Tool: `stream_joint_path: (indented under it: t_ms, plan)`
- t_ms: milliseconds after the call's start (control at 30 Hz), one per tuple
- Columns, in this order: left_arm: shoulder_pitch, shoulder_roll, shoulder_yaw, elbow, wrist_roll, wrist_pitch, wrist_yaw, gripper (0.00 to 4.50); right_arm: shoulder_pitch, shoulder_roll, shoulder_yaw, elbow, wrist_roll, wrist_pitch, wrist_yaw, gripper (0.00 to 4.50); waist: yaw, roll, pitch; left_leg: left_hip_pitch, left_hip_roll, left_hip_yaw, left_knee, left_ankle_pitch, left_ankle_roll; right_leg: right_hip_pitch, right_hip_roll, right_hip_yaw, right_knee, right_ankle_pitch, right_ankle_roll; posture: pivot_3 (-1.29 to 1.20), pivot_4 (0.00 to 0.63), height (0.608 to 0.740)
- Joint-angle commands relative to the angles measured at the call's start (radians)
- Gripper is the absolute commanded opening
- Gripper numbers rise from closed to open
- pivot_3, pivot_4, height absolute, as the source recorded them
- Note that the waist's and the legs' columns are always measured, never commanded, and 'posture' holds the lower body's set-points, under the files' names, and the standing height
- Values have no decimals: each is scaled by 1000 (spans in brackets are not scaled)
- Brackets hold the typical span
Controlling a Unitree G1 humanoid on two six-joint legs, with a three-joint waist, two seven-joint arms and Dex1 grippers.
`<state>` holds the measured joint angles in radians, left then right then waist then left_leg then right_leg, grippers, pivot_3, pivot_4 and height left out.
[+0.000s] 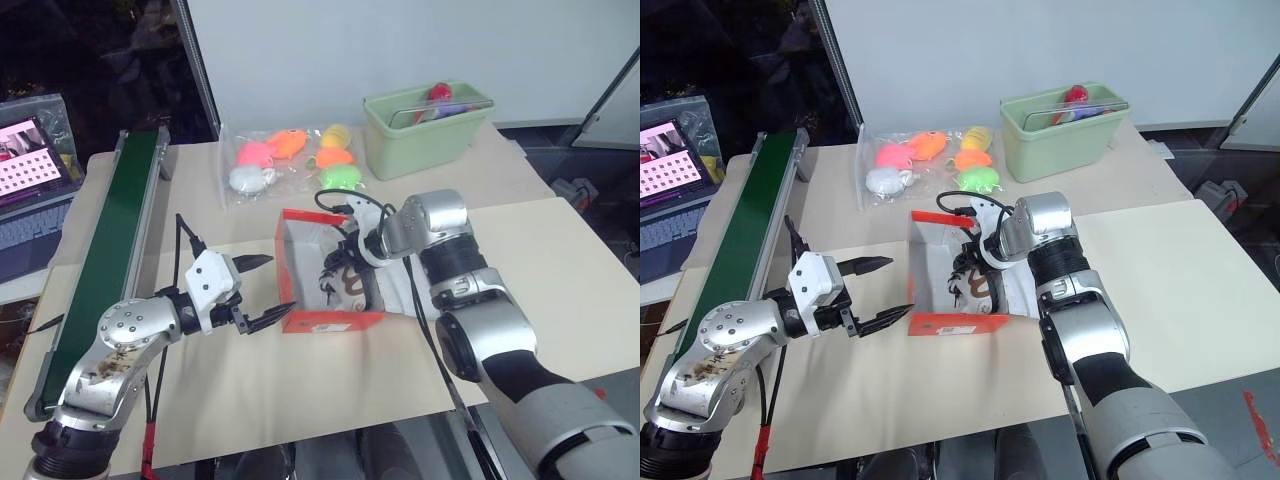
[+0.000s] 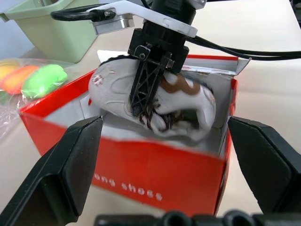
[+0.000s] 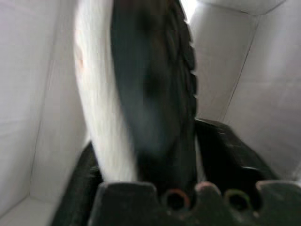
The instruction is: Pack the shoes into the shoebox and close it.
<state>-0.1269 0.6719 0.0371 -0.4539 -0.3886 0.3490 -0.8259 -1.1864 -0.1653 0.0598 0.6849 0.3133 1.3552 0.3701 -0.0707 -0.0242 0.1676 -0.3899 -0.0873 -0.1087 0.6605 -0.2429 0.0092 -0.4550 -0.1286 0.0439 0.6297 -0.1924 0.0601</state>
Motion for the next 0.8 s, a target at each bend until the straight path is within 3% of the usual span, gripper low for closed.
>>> stream_joint_path:
  t_ms: [33,67,433,600,800]
  plan:
    - [-29,-4,6,0,-4,-11,3,4500,-66,13,-23,-25,2,-31,13,4124,0,0,0,0,0,0,0,0,0,0,0,0,0,0,0,0,150,740]
    - [-32,-5,5,4,-3,-13,1,4500,-73,16,-25,-31,2,-32,13,4459,-1,0,0,0,0,0,0,0,0,0,0,0,0,0,0,0,150,740]
    - [-38,-17,10,18,8,-25,17,4500,-134,42,-30,-185,13,-48,17,4459,1,0,0,0,0,0,0,0,0,0,0,0,1,0,0,0,150,740]
    - [-76,-99,49,36,31,34,186,4500,-57,-11,-28,-350,13,-87,25,4459,4,0,0,0,0,0,0,0,0,0,0,0,1,0,0,0,150,740]
    - [-151,-239,159,64,89,118,498,4500,161,-109,7,-665,-10,-369,101,4459,17,0,0,-1,0,-1,2,0,0,1,0,-1,0,1,1,0,150,740]
